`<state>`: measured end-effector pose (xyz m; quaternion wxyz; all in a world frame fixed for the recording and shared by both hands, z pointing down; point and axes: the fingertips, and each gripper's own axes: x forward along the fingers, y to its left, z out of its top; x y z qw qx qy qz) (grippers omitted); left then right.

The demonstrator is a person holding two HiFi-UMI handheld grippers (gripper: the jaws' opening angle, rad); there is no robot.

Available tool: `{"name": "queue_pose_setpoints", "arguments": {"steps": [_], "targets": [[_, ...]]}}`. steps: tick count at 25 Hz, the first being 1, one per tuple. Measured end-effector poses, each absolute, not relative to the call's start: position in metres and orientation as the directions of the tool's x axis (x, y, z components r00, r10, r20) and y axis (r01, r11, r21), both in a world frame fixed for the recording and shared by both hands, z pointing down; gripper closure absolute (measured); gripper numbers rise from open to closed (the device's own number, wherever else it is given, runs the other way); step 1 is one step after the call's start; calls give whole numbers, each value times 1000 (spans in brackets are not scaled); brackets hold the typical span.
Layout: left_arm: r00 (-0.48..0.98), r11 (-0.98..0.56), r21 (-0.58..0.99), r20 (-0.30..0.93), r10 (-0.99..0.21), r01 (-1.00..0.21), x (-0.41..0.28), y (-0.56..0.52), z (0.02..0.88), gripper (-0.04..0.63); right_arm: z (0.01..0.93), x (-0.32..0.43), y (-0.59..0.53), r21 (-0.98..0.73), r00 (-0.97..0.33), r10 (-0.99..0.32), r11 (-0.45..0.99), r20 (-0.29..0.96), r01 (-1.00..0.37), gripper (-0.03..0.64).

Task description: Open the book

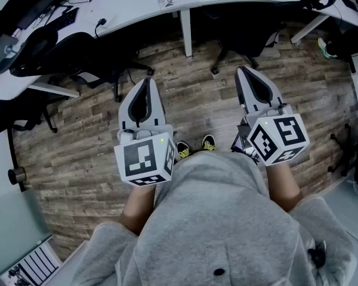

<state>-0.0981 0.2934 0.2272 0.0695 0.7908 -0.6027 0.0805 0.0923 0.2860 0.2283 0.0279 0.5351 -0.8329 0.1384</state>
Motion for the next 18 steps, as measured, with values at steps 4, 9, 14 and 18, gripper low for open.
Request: {"name": "queue_pose_setpoints", "arguments": {"steps": [4, 9, 14, 18], "targets": [[252, -257, 9, 220, -942, -966, -96, 300, 229, 588, 227, 99, 286, -193, -408, -893, 374, 187, -907, 591], [237, -247, -18, 216, -947, -969, -88, 306, 226, 588, 226, 107, 290, -210, -418, -891, 381, 175, -900, 589], [239, -250, -28, 204, -949, -968, -76, 310, 224, 588, 227, 118, 295, -228, -422, -893, 383, 154, -895, 591], [245, -254, -23, 187, -951, -967, -62, 314, 223, 588, 229, 128, 299, -236, -430, -891, 391, 144, -889, 591]]}}
